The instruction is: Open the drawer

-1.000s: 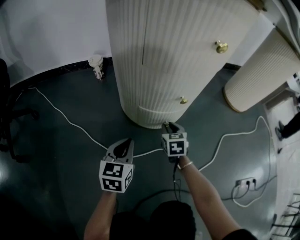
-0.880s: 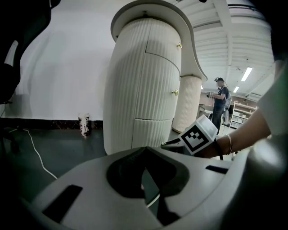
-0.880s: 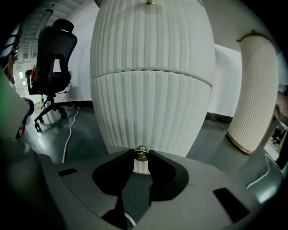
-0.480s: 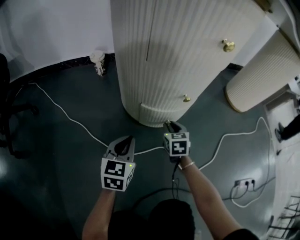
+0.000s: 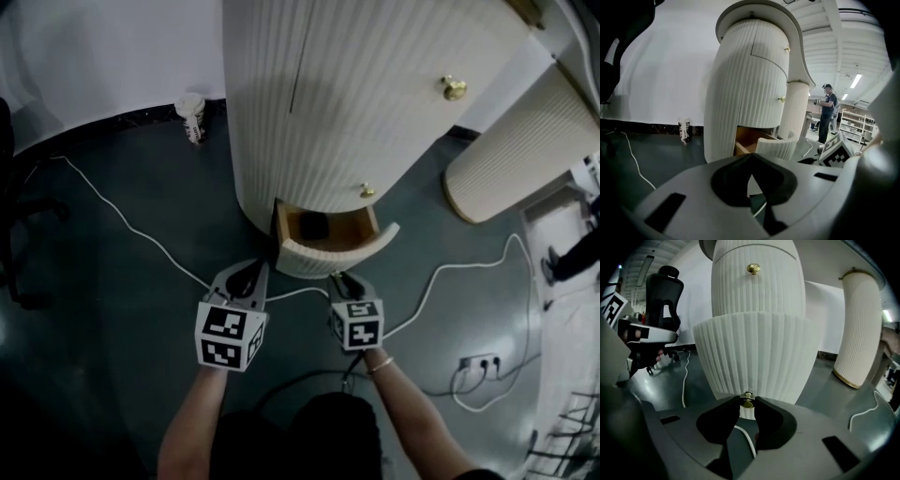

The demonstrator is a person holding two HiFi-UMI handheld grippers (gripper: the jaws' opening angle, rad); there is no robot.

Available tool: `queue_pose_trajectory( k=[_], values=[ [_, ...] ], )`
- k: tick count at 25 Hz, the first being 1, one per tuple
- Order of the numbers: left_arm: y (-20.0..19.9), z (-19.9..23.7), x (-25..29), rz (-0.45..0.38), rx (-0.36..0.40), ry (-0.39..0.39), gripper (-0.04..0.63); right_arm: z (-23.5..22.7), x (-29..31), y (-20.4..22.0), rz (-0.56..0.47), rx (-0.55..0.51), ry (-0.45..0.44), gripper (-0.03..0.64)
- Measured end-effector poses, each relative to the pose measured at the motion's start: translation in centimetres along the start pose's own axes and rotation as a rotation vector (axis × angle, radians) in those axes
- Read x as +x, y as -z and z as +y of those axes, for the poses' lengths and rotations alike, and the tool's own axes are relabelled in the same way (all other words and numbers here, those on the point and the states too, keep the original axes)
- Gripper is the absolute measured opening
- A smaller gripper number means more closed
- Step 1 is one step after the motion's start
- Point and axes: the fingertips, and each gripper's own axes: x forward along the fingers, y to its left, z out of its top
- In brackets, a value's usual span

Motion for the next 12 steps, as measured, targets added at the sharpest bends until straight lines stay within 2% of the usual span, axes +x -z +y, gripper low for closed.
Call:
queue_pose_trajectory(
  k=[12],
  values=[
    [-1.1, 0.1, -0.5, -0.022, 0.005, 0.007, 0.003, 0.1, -3.5, 3.9, 0.054, 0.013, -0.018, 0.098]
  ],
)
